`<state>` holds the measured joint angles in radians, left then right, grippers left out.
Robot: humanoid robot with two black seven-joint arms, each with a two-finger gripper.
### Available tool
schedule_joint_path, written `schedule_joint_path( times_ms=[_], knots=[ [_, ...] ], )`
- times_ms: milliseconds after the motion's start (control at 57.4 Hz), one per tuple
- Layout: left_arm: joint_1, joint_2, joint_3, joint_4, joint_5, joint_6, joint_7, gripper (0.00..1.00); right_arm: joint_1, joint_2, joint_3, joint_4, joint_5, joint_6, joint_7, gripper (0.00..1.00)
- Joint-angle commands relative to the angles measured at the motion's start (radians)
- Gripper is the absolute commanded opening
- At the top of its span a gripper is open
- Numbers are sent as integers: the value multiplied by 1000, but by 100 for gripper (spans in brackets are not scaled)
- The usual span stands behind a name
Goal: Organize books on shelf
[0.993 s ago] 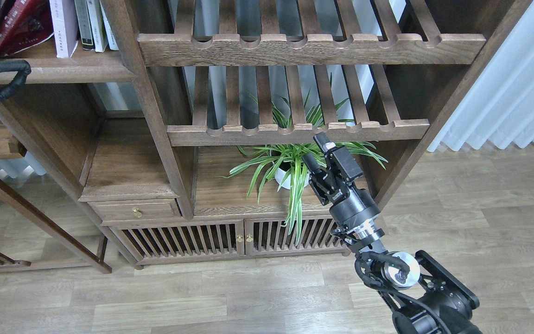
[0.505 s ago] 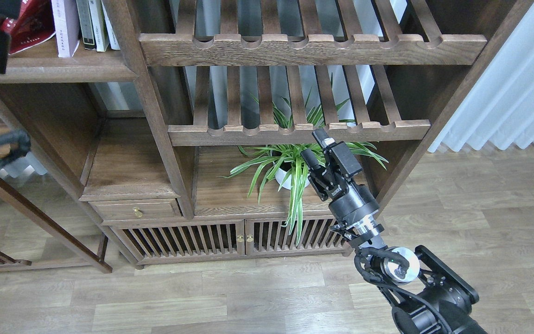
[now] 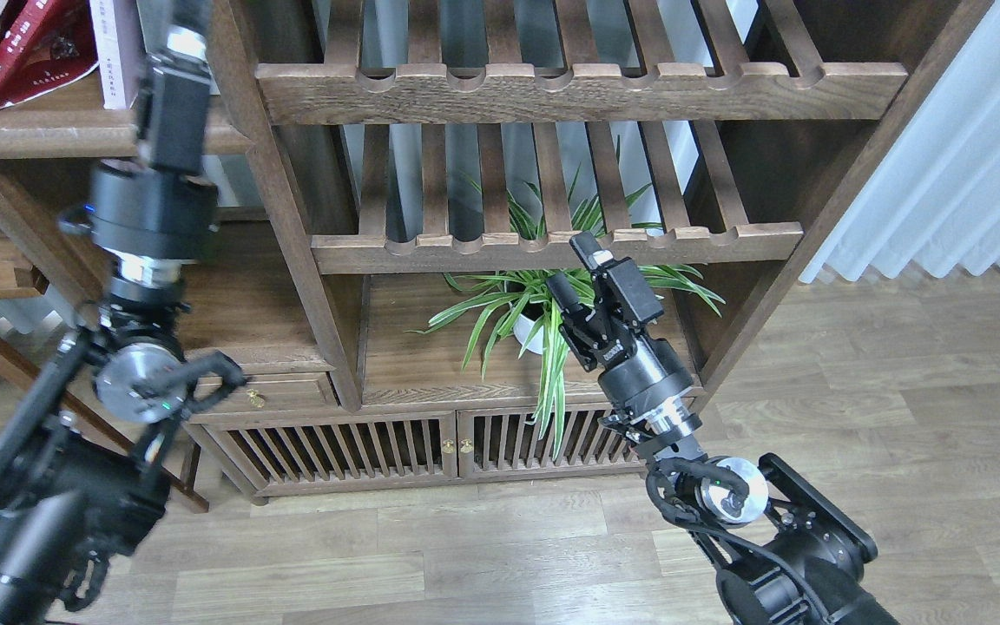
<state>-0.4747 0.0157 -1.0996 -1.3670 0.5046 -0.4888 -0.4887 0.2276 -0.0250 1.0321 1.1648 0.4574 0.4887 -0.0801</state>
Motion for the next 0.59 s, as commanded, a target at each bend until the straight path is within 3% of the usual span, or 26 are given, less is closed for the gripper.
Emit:
schedule_joint_path(
  times_ms=[0, 575],
  knots=[
    [21, -13, 81, 3, 0, 0, 0, 100, 13, 2, 0, 3, 1, 0, 0, 98],
    [177, -16, 178, 6, 0, 0, 0, 100, 16, -7, 5, 10, 1, 0, 2, 98]
  ],
)
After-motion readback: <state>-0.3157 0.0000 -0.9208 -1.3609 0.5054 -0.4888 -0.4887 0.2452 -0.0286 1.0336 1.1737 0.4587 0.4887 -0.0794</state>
